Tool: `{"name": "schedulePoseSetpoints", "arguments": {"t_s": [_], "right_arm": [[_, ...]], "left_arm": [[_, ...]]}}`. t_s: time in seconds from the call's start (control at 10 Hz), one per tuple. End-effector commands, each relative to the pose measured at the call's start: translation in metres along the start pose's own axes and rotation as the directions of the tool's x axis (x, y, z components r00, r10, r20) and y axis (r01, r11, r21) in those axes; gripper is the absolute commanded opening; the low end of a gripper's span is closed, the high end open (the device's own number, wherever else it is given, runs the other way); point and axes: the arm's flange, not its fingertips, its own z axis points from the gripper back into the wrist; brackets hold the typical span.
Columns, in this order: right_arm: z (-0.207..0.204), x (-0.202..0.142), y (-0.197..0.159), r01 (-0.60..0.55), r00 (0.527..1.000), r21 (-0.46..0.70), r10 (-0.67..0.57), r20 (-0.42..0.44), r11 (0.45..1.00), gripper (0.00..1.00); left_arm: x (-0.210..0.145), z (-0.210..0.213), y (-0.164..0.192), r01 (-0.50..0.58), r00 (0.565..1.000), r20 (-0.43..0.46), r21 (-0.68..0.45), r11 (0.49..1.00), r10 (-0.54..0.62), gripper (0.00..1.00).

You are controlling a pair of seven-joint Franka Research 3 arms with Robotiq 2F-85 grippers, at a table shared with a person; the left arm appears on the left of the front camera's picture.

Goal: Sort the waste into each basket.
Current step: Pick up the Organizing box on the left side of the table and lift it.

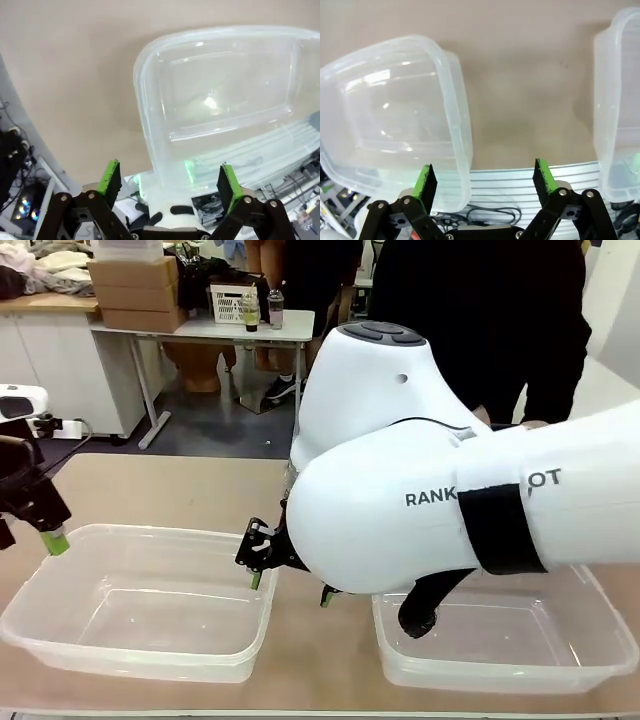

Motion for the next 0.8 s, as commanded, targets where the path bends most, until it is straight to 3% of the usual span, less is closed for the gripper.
{"name": "schedulePoseSetpoints", "arguments": {"t_s": [0.0,0.1,0.3,0.6,0.7], "right_arm": [[-0.015,0.008,0.032,0.088,0.996,-0.026,-0.089,-0.015,0.996,1.00],[-0.024,0.011,0.042,0.093,0.995,-0.067,-0.095,-0.033,0.993,1.00],[-0.043,0.015,0.053,0.093,0.992,-0.162,-0.104,-0.066,0.982,1.00],[-0.046,0.015,0.055,0.075,0.993,-0.196,-0.091,-0.078,0.978,1.00],[-0.046,0.014,0.055,0.050,0.994,-0.218,-0.069,-0.081,0.975,0.60]], "left_arm": [[-0.009,-0.059,0.003,-0.092,0.996,0.019,-0.032,0.995,0.093,1.00],[-0.014,-0.070,0.006,-0.078,0.997,0.014,-0.088,0.993,0.080,1.00],[-0.020,-0.089,0.008,-0.127,0.992,0.014,-0.062,0.990,0.128,1.00],[-0.031,-0.095,0.013,-0.079,0.996,-0.034,0.002,0.997,0.079,1.00],[-0.032,-0.096,0.014,-0.063,0.997,-0.032,0.031,0.998,0.064,0.67]]}}
